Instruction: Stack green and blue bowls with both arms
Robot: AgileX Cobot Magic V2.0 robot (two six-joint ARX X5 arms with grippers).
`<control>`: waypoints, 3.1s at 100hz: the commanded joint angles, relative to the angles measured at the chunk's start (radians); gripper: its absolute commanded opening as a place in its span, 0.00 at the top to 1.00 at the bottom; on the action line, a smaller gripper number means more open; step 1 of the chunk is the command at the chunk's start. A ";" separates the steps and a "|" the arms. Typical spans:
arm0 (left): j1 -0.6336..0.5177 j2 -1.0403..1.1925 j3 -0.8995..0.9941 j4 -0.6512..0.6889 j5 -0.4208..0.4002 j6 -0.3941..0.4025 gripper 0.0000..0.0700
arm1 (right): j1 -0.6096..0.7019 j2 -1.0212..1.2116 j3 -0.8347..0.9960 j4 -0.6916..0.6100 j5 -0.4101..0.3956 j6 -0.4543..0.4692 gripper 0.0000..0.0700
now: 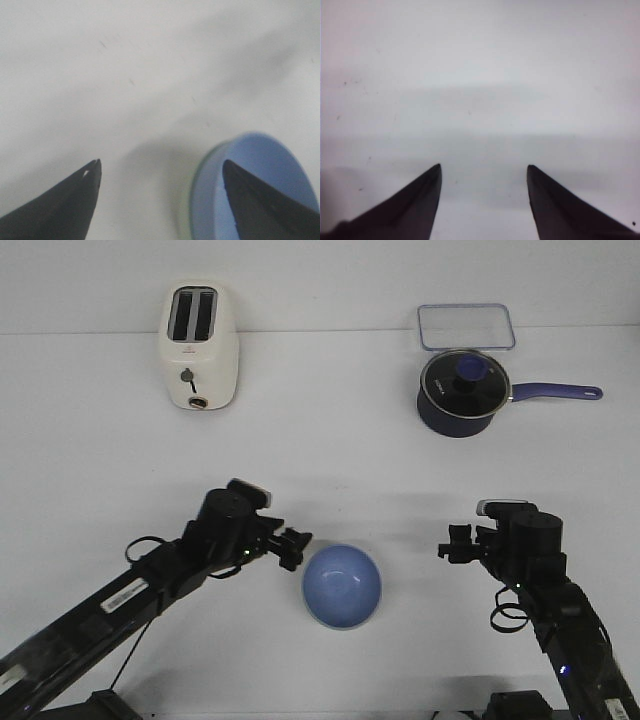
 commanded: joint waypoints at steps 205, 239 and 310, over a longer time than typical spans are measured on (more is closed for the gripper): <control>0.644 -1.308 -0.878 0.267 -0.236 0.269 0.98 | 0.001 -0.764 -0.350 0.413 0.121 -0.026 1.00; 0.643 -1.308 -0.950 0.319 -0.237 0.268 0.98 | 0.001 -0.764 -0.350 0.413 0.121 -0.026 1.00; 0.643 -1.308 -0.950 0.319 -0.236 0.268 0.98 | 0.001 -0.764 -0.350 0.412 0.137 -0.046 1.00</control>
